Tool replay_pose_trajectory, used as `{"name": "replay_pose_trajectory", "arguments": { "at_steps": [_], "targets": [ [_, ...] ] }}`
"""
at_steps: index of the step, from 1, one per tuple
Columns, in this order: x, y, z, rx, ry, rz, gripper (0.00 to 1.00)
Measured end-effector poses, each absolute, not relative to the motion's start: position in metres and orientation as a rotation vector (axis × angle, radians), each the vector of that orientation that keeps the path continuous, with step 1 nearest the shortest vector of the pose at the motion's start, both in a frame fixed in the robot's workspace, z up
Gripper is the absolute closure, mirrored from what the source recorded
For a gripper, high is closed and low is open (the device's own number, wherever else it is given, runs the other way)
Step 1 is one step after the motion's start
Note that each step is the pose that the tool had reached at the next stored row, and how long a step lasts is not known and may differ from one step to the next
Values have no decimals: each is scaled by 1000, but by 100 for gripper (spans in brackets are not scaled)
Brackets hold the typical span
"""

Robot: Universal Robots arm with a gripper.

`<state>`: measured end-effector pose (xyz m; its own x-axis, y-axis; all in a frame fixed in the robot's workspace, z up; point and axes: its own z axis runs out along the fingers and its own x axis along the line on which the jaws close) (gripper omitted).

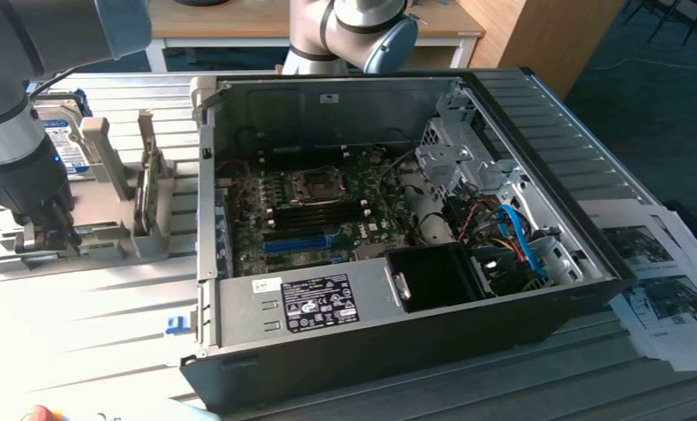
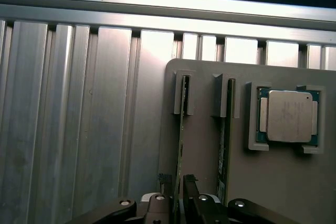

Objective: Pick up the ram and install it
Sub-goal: 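Pick up the ram and move it above insertion slot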

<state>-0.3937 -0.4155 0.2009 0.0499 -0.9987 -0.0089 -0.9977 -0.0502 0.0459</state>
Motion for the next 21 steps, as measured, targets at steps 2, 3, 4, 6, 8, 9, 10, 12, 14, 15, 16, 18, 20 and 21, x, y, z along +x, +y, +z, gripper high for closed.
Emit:
{"name": "replay_pose_trajectory", "arguments": {
  "at_steps": [2, 3, 4, 6, 8, 9, 10, 12, 14, 15, 16, 18, 20, 21],
  "targets": [
    [-394, -416, 201, 2256, -2146, -59, 77],
    [-394, -416, 201, 2256, -2146, -59, 77],
    [-394, -416, 201, 2256, -2146, -59, 77],
    [-394, -416, 201, 2256, -2146, -59, 77],
    [-394, -416, 201, 2254, -2149, -59, 77],
    [-394, -416, 201, 2252, -2150, -59, 77],
    [-394, -416, 201, 2251, -2152, -59, 77],
    [-394, -416, 201, 2246, -2157, -59, 77],
    [-394, -416, 201, 2240, -2163, -60, 77],
    [-394, -415, 201, 2237, -2167, -60, 77],
    [-394, -416, 201, 2234, -2170, -60, 77],
    [-394, -416, 201, 2230, -2174, -60, 77],
    [-394, -416, 201, 2230, -2174, -60, 77],
    [-394, -416, 201, 2230, -2174, -60, 77]
  ]
}}
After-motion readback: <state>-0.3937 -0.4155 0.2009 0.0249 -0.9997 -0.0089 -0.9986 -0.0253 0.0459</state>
